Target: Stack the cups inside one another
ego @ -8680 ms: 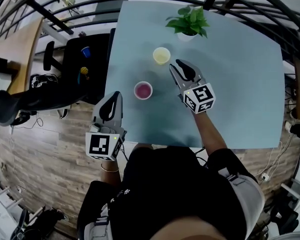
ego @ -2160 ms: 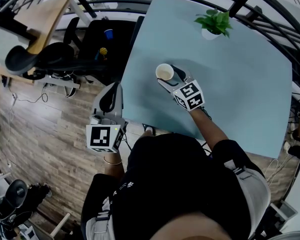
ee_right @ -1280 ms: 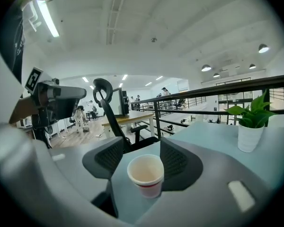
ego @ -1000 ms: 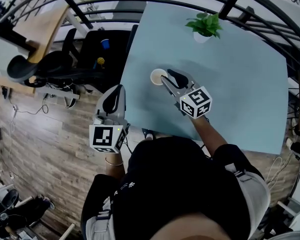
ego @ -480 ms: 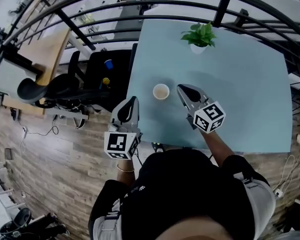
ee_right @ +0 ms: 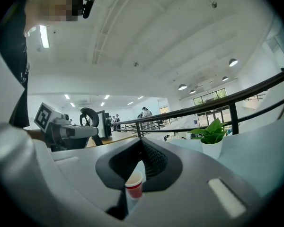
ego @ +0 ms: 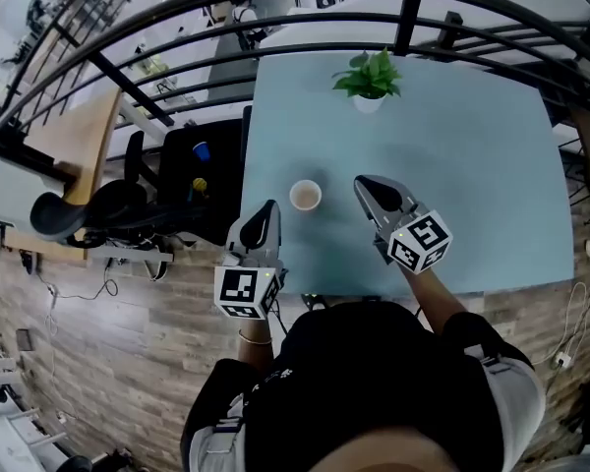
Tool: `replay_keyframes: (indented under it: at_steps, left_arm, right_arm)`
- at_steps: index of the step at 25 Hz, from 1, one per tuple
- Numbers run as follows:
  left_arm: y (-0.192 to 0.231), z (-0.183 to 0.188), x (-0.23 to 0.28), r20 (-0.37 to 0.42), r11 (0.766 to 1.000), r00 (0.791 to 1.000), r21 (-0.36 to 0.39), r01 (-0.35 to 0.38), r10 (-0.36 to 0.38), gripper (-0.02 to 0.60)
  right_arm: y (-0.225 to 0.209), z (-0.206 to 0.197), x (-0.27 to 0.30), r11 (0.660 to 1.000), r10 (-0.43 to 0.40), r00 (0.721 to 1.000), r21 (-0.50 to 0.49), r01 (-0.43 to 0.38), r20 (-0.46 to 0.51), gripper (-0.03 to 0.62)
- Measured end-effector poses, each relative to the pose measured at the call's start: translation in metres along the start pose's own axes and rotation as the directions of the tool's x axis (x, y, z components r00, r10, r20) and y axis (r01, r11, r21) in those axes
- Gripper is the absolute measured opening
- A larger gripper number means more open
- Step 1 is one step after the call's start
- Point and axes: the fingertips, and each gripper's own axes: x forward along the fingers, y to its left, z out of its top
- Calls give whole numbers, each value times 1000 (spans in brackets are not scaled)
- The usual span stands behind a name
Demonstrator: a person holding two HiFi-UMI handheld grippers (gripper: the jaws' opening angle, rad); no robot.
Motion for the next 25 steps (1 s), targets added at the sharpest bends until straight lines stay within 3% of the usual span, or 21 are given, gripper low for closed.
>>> replay_keyframes:
  at_steps: [10,25]
  left_arm:
    - [2,-6,9,-2,1000,1000,-16,22,-22,-8]
    - [3,-11,23,-5,996,996,-31,88,-88,-8]
  right_arm:
    - [2,-2,-4,999,-6,1000,-35,5,-18,11]
    - [2,-2,-7,999,-42,999,10,42,-6,11]
